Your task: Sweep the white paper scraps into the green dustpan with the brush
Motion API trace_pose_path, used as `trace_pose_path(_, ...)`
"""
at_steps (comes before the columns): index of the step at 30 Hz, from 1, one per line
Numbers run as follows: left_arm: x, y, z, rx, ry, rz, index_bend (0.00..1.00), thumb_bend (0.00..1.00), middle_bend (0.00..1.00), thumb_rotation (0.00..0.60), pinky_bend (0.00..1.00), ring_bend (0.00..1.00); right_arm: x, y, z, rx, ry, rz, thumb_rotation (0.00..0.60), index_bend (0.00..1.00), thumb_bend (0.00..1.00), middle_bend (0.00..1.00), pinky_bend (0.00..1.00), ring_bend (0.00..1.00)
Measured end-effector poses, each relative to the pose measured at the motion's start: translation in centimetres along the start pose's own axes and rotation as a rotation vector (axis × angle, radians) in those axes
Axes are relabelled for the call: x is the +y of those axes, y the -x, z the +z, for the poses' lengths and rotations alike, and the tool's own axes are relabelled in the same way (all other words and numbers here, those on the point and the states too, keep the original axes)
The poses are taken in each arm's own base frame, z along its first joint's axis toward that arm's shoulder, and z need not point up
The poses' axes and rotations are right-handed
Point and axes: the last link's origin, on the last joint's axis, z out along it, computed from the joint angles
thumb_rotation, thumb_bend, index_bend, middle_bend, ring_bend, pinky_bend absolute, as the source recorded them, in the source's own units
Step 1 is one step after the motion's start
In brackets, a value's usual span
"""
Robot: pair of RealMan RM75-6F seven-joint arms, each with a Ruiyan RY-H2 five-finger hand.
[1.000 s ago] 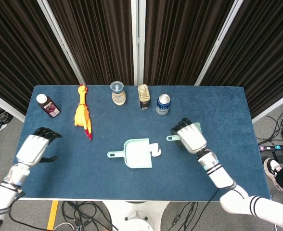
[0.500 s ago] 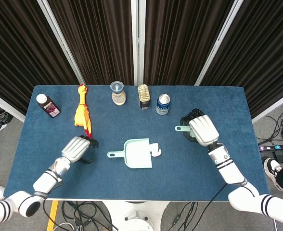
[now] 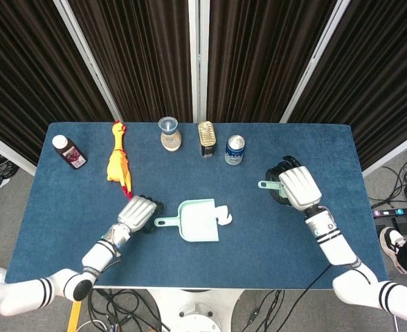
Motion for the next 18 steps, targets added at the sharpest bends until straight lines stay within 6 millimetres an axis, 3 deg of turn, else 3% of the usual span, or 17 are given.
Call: trace_pose_path(18, 2.4, -0.2, 0.5, 0.007, 0.018, -0.041, 0.45, 0.25, 0.49, 0.6, 0.38, 0.42, 0.7, 0.2, -0.5, -0.011, 0.014, 0.006, 0.6, 0.75, 0.43, 0.59, 0.17, 0.33)
